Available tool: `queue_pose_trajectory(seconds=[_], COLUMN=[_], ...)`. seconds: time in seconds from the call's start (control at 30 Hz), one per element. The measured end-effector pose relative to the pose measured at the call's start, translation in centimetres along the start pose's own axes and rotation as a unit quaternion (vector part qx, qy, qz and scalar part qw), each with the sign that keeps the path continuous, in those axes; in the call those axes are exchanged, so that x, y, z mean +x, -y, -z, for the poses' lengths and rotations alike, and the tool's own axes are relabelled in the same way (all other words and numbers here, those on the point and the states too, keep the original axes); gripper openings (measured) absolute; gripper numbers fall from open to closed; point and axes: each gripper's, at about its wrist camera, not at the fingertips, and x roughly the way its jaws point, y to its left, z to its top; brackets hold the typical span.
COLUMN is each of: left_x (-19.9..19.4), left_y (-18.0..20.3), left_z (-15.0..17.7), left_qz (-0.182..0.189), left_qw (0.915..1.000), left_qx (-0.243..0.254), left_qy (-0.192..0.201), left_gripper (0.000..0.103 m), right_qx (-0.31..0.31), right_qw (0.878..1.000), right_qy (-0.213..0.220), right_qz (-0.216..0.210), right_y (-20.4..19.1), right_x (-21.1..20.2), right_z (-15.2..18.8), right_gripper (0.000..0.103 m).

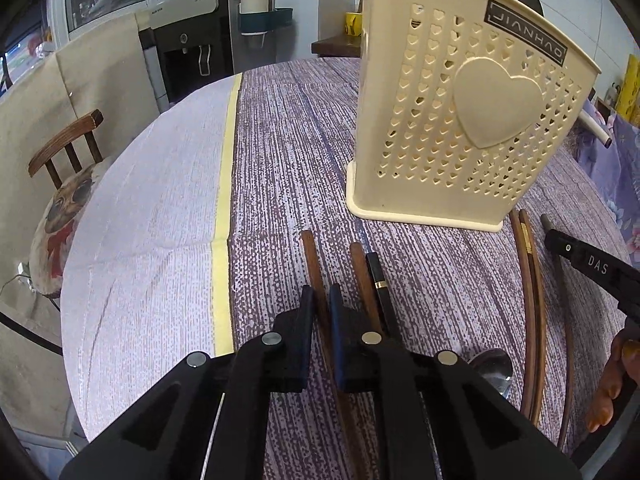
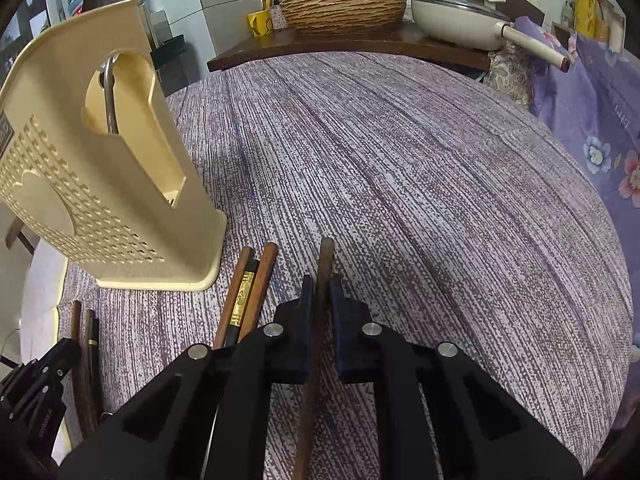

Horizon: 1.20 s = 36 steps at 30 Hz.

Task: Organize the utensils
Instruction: 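Lift both chopsticks upright and carry them over the cream basket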

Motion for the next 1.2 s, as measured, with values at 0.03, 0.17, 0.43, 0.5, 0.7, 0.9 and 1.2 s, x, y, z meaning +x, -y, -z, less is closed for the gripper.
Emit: queue_pose_trajectory(seconds=[0.03, 0.17, 0.43, 0.5, 0.7, 0.9, 1.2], left_x=[0.0, 0.1, -2.3, -3.4, -7.3, -10.0, -12.6], left_y=[-0.1, -0.6, -1.2, -1.1, -1.4, -2.0, -2.7], left_z=[-0.1, -0.4, -1.0, -1.3, -2.5, -3.3, -3.7], left_qz=[0.004, 0.024, 0.043, 0.049, 0.057, 0.062, 0.063], left_qw=[1.0000, 0.9996, 0.9983, 0.9974, 0.9927, 0.9879, 0.9826], left_qx=[-0.003, -0.014, -0.021, -0.021, -0.023, -0.022, -0.024], left_qy=[-0.002, -0.003, 0.033, 0.048, 0.104, 0.140, 0.173], left_gripper=[0.009, 0.009, 0.009, 0.008, 0.008, 0.008, 0.008], right_qx=[0.003, 0.018, 0.030, 0.029, 0.011, -0.016, -0.041], right_qw=[1.000, 0.999, 0.993, 0.991, 0.985, 0.976, 0.964], right_qy=[-0.001, 0.002, 0.047, 0.057, 0.097, 0.149, 0.196], right_qz=[-0.010, -0.041, -0.101, -0.117, -0.146, -0.159, -0.174], right_y=[0.1, 0.3, 0.8, 0.9, 1.3, 1.6, 2.0], right_x=[0.0, -0.4, -4.4, -5.6, -9.9, -15.2, -20.3], right_z=[0.0, 0.0, -0.4, -0.3, -0.7, -1.3, -1.4], right_gripper=[0.009, 0.009, 0.008, 0.008, 0.008, 0.008, 0.008])
